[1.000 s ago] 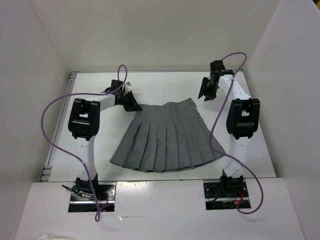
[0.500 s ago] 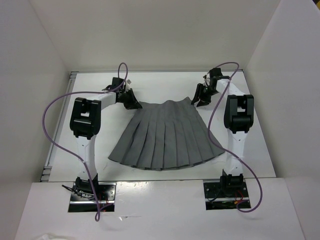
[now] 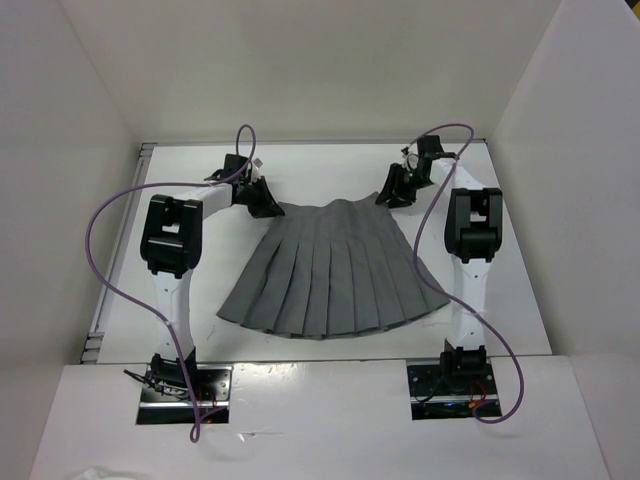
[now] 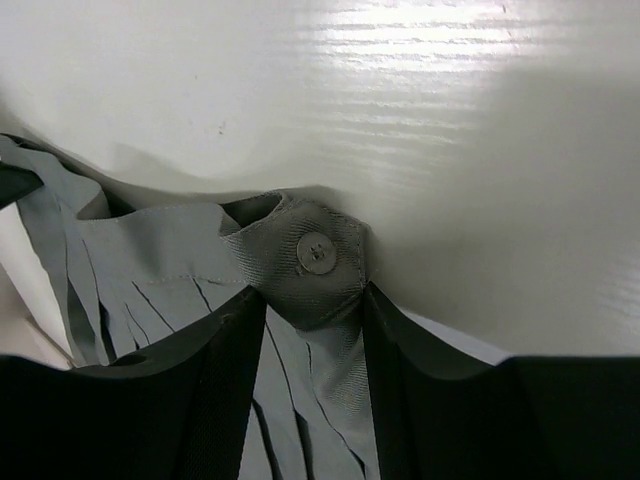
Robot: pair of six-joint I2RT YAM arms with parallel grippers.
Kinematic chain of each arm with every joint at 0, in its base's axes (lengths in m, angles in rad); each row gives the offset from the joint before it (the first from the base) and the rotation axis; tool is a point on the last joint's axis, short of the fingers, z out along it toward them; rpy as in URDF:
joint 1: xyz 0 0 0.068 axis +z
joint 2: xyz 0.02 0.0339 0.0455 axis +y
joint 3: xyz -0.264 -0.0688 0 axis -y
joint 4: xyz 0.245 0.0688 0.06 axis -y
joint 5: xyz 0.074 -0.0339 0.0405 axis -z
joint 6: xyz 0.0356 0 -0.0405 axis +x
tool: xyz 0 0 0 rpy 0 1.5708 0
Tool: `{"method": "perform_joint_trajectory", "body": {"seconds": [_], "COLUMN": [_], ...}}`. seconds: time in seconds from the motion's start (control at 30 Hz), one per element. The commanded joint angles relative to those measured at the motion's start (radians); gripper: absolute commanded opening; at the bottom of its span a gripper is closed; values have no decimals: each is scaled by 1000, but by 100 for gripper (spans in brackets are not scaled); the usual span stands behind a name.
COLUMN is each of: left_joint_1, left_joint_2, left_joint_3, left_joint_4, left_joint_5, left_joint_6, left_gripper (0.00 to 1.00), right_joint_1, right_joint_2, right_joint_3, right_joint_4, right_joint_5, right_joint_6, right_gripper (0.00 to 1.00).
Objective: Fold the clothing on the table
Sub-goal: Fold the skirt
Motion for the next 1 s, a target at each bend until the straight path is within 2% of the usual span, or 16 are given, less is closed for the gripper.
{"method": "perform_joint_trajectory", "body": {"seconds": [0.0, 0.03, 0.1, 0.13, 0.2, 0.37, 0.43, 0.53, 0.57, 0.6, 0.63, 0.67, 0.73, 0.8, 0.9, 0.97], "left_joint_1": [-2, -2, -2, -2, 7, 44, 44, 79, 99, 110, 119, 141, 171, 181, 163, 138], "left_joint_2": [37, 37, 48, 59, 59, -2, -35, -9, 16, 83, 126, 164, 74, 62, 44, 10], "left_joint_3": [13, 13, 13, 22, 39, 245, 339, 618, 717, 961, 1111, 1237, 1139, 1175, 1148, 1053], "left_joint_4": [-26, -26, -26, -26, -26, -146, -212, -291, -320, -397, -440, -475, -350, -394, -489, -506], "left_joint_5": [-35, -35, -35, -35, -6, 112, 62, 75, 86, 100, 126, 146, 194, 203, 166, 133], "left_joint_6": [25, 25, 25, 25, 25, 93, 133, 144, 134, 134, 109, 93, 24, 44, 128, 183], "left_gripper": [0, 0, 0, 0, 0, 0, 0, 0, 0, 0, 0, 0, 0, 0, 0, 0], "right_joint_1": [-9, -9, -9, 2, 11, 20, 8, -1, -1, -1, -12, -12, -23, -23, -33, -24], "right_joint_2": [42, 53, 85, 86, 43, -147, -180, -178, -163, -140, -93, -102, -166, -200, -249, -293], "right_joint_3": [40, 50, 94, 112, 122, 207, 276, 482, 646, 753, 944, 962, 952, 952, 816, 618], "right_joint_4": [80, 92, 83, 53, 43, -39, -85, -131, -183, -214, -263, -242, -211, -211, -242, -256], "right_joint_5": [-26, -35, -70, -70, -84, 98, 137, 157, 166, 166, 166, 146, 137, 137, 128, 99], "right_joint_6": [-7, 7, 7, 7, -2, 19, 40, 53, 53, 53, 62, 73, 73, 60, 51, 51], "right_gripper": [49, 47, 34, 11, 0, 0, 0, 0, 0, 0, 0, 0, 0, 0, 0, 0]}}
